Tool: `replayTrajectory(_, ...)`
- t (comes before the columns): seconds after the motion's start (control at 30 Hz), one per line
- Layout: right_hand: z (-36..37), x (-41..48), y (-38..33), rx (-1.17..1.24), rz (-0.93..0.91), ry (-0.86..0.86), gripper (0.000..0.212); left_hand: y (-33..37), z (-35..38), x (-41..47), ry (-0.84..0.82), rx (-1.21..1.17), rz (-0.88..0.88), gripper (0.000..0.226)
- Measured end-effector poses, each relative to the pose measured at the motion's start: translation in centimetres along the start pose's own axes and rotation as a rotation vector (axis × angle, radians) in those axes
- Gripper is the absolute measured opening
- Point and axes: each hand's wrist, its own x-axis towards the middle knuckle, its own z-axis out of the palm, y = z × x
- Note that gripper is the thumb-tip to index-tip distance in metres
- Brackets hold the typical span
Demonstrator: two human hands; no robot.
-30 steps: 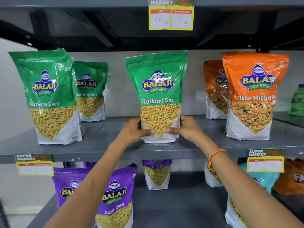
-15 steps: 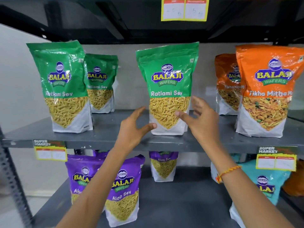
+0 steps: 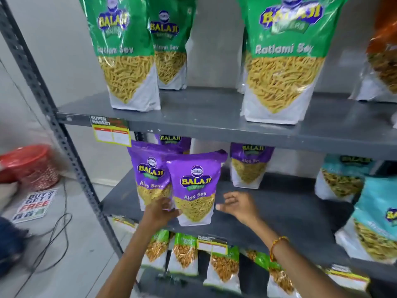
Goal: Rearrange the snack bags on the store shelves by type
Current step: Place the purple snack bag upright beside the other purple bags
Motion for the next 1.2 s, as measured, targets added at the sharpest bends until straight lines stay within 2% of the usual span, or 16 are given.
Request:
replayTrajectory(0.13, 2.7, 3.6, 3.7, -0.085, 0.12, -0.057, 0.094, -3.6, 3.2, 1.8, 0.054, -0.098, 0.002, 0.03)
replayTrajectory(0.23, 4.5, 6.8, 6.4, -0.041, 0.12, -0.142, 0.112, -5.2, 4.4, 3.5, 0.04, -0.14, 0.025, 0.049)
replayTrajectory(0.27, 5.1, 7.8, 7.5, -0.029, 0.112, -0.169, 0.105, -5.5, 4.8, 3.9, 0.057, -0.16, 0.021, 0.055)
replayTrajectory(0.4, 5.8, 8.1, 6.9, 0.045, 0.061, -0.227, 0.051, -6.7, 5.7, 4.6, 0.081, -0.258, 0.039, 0.062)
replayTrajectory(0.47, 5.7, 8.1, 6.5, 0.11, 0.069, -0.25, 0.045, -7.1, 5.9, 4.8, 0.088, -0.284, 0.036, 0.062)
replayTrajectory(0.57, 5.2, 7.7, 6.7, 0.158, 0.064, -0.253, 0.045, -7.1, 6.4, 5.0, 0.106, -0.266, 0.056, 0.058)
replayTrajectory(0.7, 2.9, 6.6, 8.0, 0.212, 0.064, -0.185, 0.048, -5.0, 8.2, 5.5, 0.046, -0.205, 0.161, 0.043)
replayTrajectory(0.83, -0.8, 4.8, 9.7, 0.277, 0.072, -0.079, 0.052, -1.9, 11.1, 5.8, -0.054, -0.235, 0.22, 0.055)
replayTrajectory(0.97, -4.1, 3.1, 12.4, 0.325, 0.103, 0.002, 0.057, 0.3, 14.9, 5.6, -0.134, -0.241, 0.232, 0.049)
replayTrajectory(1.1, -5.9, 2.0, 13.5, 0.407, 0.088, 0.046, 0.087, 1.1, 17.5, 5.1, -0.169, -0.219, 0.206, 0.045)
replayTrajectory(1.2, -6.0, 2.3, 14.5, 0.444, 0.087, 0.08, 0.092, 1.1, 18.2, 5.3, -0.149, -0.223, 0.224, 0.043)
